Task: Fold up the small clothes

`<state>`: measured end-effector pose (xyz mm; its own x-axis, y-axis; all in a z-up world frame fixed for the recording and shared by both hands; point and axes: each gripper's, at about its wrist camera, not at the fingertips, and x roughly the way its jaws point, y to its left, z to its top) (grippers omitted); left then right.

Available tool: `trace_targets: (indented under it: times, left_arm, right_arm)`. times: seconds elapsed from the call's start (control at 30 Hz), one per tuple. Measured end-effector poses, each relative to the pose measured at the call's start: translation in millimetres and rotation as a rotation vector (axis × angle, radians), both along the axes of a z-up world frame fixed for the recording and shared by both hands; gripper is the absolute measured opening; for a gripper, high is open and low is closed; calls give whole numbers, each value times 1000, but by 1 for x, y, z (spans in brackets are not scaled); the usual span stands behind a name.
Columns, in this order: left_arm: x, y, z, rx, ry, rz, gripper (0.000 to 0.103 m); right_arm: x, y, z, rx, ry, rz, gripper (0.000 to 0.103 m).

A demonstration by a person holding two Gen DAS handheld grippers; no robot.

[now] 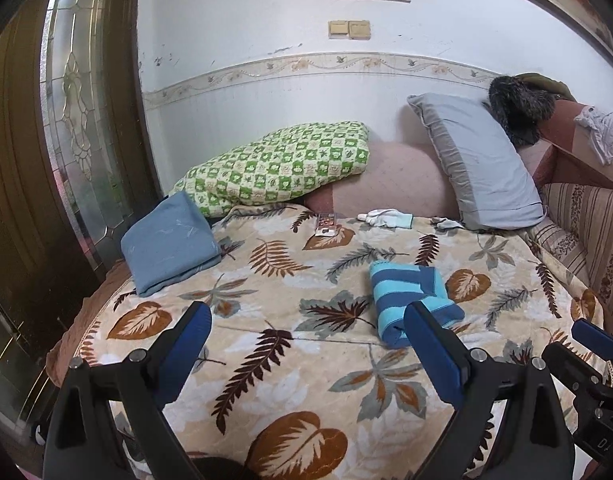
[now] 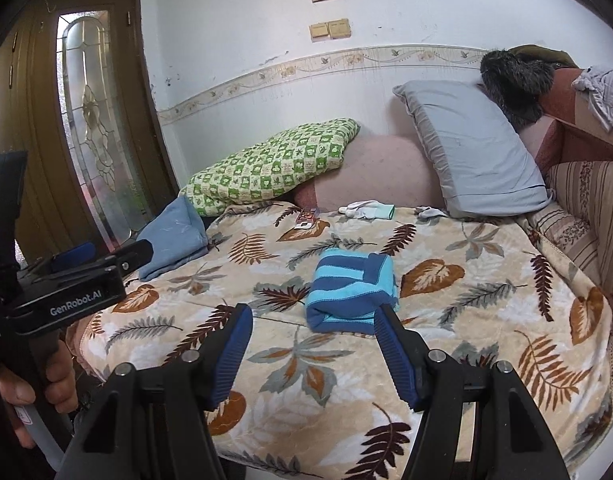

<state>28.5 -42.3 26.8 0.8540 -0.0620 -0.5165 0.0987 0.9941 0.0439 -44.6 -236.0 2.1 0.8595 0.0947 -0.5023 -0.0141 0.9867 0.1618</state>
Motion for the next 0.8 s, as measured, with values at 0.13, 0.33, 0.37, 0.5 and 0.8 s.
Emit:
trace_targets:
  times: [0.13, 0.33, 0.37, 0.5, 0.8]
  left_arm:
    - [-1, 3, -2, -2, 0, 13, 97]
    - [1, 5, -7, 9, 13, 21, 97]
    - [1, 5, -8, 11, 15, 21, 97]
    - [4, 5, -11, 17, 20, 24, 97]
    - [11, 8, -19, 30, 40, 45, 97]
  right_arm:
    - [-2, 6, -1, -2, -5, 8, 67]
    - [0, 10, -4, 4, 1, 11, 67]
    - [0, 10, -4, 4, 1, 11, 67]
    - [2, 9, -5, 10, 1, 13, 67]
    - [9, 11, -13, 21, 16, 23, 67]
